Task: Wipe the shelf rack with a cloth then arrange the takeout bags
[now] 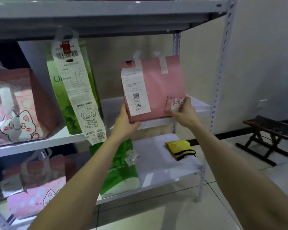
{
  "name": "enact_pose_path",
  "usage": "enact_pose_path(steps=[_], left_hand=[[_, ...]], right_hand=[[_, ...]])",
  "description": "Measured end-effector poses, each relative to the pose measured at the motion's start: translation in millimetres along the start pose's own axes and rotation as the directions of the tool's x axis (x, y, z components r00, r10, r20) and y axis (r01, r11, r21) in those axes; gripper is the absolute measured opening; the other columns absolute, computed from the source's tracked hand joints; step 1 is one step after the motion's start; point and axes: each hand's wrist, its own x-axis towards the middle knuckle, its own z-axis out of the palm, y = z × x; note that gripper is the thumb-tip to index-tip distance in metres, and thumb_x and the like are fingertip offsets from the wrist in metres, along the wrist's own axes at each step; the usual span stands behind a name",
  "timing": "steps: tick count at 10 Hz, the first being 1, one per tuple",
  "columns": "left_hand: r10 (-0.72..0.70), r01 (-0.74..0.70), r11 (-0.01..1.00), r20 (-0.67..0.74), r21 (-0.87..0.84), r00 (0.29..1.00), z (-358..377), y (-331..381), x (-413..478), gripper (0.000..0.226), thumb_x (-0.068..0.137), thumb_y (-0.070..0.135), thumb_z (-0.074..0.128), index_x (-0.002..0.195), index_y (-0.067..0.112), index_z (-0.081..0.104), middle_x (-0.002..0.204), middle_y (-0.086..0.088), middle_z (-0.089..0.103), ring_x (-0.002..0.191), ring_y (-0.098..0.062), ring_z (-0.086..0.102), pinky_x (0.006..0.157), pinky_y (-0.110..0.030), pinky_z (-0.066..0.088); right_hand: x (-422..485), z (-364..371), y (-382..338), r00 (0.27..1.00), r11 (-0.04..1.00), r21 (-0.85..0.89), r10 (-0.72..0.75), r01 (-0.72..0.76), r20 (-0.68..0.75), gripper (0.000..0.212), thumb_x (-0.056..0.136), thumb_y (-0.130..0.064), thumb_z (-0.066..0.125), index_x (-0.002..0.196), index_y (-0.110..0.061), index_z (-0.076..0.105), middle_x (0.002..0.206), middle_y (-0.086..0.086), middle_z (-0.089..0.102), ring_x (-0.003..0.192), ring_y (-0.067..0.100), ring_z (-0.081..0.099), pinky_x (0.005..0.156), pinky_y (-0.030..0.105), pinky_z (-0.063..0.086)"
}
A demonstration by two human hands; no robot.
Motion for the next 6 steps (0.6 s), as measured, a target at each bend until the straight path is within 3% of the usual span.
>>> enact_pose_path(steps=[2, 4, 5, 6], left_hand=[[-0.029, 0.032, 0.999, -0.068, 0.029, 0.997, -13, -10, -11, 0.106, 0.086, -0.001, 0.075, 0.168, 0.033, 0.017, 0.134, 0.019, 0.061, 0.121, -0.011, 0.063, 0.095, -0.036, 0.059], [-0.056, 0.057, 0.998, -0.066, 0.007, 0.996, -16, -12, -12, 0.115, 0.084, 0.001, 0.082, 0.171, 0.031, 0.012, 0.126, 0.029, 0.056, 0.116, -0.005, 0.06, 0.082, -0.016, 0.052], [-0.073, 0.071, 0.996, -0.05, -0.049, 0.996, -24, -9, -22, 0.119, 0.086, -0.001, 0.083, 0.173, 0.028, 0.007, 0.147, 0.022, 0.056, 0.124, -0.001, 0.057, 0.091, -0.019, 0.053], [-0.058, 0.051, 0.995, -0.072, -0.091, 0.996, -35, 0, -33, 0.117, 0.088, 0.001, 0.084, 0.174, 0.022, 0.008, 0.166, 0.004, 0.047, 0.133, -0.002, 0.053, 0.092, -0.009, 0.051]], right_hand=[[-8, 19, -9, 0.998, 0.998, -0.023, -0.056, 0.057, 0.022, 0.09, 0.075, -0.059, 0.089, 0.135, -0.019, 0.036, 0.126, -0.009, 0.063, 0.11, 0.018, 0.061, 0.091, 0.04, 0.053], [-6, 14, -8, 0.995, 0.999, 0.027, -0.024, 0.022, 0.097, 0.106, 0.07, -0.048, 0.096, 0.149, -0.02, 0.031, 0.129, -0.01, 0.059, 0.117, 0.018, 0.06, 0.09, 0.032, 0.049], [-14, 6, -16, 0.996, 1.0, 0.014, -0.022, 0.021, 0.083, 0.114, 0.067, -0.042, 0.099, 0.155, -0.018, 0.031, 0.139, -0.002, 0.055, 0.127, 0.022, 0.057, 0.096, 0.035, 0.05], [-22, 3, -34, 0.989, 0.984, -0.136, -0.125, 0.114, -0.078, 0.107, 0.074, -0.047, 0.092, 0.158, -0.016, 0.032, 0.147, 0.007, 0.046, 0.132, 0.027, 0.052, 0.106, 0.045, 0.049]])
